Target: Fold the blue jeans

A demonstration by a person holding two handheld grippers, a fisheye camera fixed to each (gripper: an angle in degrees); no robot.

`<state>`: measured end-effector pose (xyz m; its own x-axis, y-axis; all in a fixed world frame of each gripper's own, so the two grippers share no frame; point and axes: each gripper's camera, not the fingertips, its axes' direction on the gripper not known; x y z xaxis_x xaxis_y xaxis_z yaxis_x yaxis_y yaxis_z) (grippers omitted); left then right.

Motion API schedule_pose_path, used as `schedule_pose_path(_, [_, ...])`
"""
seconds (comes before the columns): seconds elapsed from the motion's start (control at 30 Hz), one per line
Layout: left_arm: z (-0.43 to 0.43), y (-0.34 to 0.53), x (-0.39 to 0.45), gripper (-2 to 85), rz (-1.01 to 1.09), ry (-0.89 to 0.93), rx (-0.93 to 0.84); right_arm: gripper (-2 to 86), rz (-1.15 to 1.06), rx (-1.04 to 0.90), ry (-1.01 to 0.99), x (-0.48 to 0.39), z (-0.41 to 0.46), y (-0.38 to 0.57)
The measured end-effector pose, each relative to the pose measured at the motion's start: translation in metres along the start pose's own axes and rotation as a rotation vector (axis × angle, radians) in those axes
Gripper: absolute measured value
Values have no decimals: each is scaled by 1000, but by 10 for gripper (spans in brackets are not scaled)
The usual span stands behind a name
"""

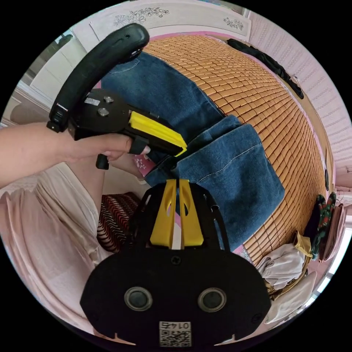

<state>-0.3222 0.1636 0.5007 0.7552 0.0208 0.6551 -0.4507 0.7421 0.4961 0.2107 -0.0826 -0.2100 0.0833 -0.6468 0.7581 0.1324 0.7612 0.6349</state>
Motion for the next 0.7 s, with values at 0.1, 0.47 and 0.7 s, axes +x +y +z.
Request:
schedule_pose_path(0.1, [0,2,-5,-6,-14,17,23,8,-14,103,-32,-9,-34,3])
schedule_pose_path(0.47, [-23,1,-33,7,-104,90,30,1,-102,-72,-80,-32,23,-13])
schedule_pose_path(0.7, [-28,-23,-33,127,-99,125,137,-3,-84,-39,-42,-33,17,-21])
